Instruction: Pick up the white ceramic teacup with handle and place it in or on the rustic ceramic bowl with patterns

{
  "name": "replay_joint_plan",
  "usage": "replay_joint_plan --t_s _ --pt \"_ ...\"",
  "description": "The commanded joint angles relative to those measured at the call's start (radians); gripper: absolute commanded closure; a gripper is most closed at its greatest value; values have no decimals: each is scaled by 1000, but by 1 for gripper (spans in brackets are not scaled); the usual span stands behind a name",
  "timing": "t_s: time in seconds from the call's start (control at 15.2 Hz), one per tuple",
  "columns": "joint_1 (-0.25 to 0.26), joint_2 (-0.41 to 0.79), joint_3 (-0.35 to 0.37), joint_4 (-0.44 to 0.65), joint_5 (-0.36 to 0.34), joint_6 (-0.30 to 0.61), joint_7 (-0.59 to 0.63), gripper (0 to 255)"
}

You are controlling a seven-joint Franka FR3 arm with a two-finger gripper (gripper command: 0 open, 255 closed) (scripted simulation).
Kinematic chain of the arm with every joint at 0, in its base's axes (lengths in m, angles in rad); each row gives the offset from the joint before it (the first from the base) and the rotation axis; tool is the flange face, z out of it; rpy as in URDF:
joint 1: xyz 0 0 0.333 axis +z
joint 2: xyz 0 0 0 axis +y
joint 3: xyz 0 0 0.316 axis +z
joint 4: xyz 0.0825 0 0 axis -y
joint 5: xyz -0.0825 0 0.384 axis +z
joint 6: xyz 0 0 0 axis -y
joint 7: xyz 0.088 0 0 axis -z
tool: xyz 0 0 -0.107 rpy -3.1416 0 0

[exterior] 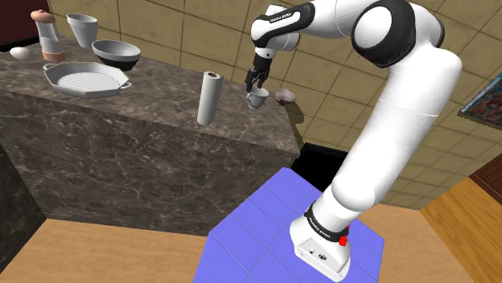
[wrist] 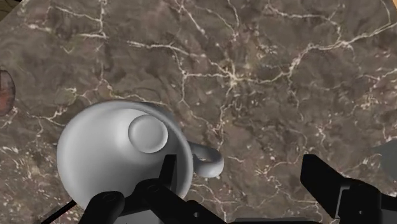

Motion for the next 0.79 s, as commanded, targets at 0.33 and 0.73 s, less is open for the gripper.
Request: replay_joint_plan --t_s 0.33,0.73 --pt "-33 130 -5 89 30 38 -50 0" --pt "-37 159 -2 64 39 89 -56 0"
